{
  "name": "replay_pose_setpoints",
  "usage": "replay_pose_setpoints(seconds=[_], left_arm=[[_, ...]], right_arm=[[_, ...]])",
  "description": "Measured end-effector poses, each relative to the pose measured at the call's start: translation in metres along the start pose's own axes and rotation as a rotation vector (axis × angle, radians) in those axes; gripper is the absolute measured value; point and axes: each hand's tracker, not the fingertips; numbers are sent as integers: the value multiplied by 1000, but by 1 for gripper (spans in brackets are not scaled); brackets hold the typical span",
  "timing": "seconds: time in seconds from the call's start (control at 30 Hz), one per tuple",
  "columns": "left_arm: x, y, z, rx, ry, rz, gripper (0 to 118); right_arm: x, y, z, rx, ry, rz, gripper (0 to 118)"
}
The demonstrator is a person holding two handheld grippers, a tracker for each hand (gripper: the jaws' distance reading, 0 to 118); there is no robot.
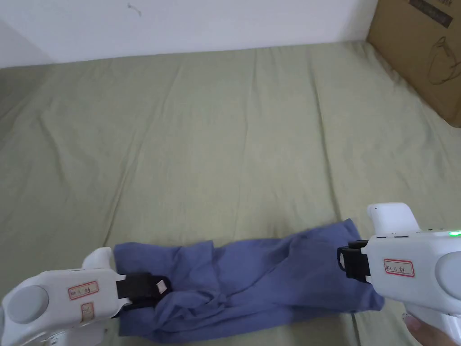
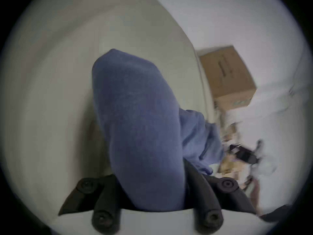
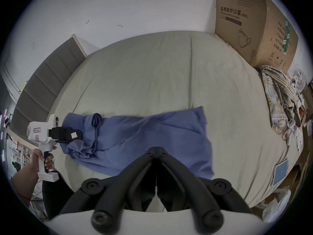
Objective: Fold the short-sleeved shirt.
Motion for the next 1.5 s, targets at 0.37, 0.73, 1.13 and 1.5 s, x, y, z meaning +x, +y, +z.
replay_pose_setpoints(seconds=[0.37, 0.73, 1.13, 1.5], left_arm=[[65, 14, 33, 43, 355, -233, 12], [154, 12, -49, -75, -220, -115, 105], [121, -6, -57, -107, 29, -261, 1], [131, -9, -107, -220, -212, -97, 1]], right_arm=[[-22, -6, -4, 1, 91, 32, 0], [7, -8, 9, 7, 36, -11, 0], [13, -7, 4, 16, 49, -31, 0], [24, -11, 9, -6, 24, -37, 0]])
